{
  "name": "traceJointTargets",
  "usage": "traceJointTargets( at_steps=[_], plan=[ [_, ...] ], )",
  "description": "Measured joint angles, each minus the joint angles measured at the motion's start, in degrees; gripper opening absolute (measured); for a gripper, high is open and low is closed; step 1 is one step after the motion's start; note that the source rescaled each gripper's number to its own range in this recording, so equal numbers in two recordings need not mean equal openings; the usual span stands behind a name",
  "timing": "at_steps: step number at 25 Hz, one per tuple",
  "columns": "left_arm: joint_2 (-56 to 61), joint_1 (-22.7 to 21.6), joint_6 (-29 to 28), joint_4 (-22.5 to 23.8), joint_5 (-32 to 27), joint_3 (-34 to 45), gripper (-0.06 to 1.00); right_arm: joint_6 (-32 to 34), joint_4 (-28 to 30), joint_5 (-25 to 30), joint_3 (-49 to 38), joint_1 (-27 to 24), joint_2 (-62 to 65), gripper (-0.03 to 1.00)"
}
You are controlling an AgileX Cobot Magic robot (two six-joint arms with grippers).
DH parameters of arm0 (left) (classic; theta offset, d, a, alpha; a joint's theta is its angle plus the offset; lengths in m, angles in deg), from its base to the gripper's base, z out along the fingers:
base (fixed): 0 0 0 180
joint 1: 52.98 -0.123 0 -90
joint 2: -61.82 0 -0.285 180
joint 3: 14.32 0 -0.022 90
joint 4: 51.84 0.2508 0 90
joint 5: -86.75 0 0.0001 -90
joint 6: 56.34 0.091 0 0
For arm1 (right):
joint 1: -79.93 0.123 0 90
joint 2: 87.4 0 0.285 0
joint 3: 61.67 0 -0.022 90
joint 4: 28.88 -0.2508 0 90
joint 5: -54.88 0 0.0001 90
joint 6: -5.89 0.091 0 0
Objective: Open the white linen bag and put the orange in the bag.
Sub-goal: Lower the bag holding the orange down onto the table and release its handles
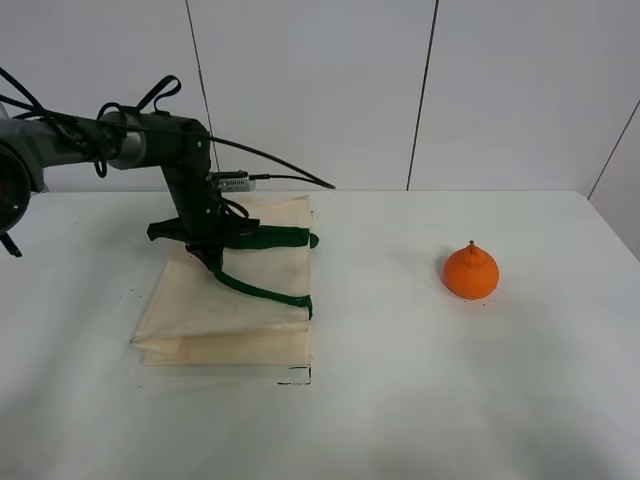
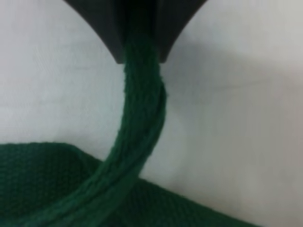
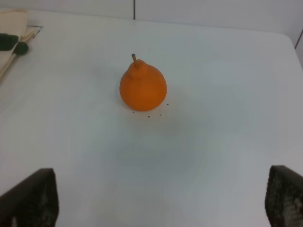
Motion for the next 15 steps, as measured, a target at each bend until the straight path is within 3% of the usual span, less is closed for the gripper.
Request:
traceJointTargets(
  at_steps=[7, 15],
  plan=[
    [7.11, 0.00, 4.93, 1.71, -11.76, -13.60, 0.00, 0.00, 0.00, 0.00, 0.00, 0.00, 0.00, 1.00],
    [18.31, 0.00, 7.26, -0.50, -12.80, -18.49, 0.00, 1.17, -0.06, -0.16, 1.62, 0.00, -4.58, 1.00]
  ],
)
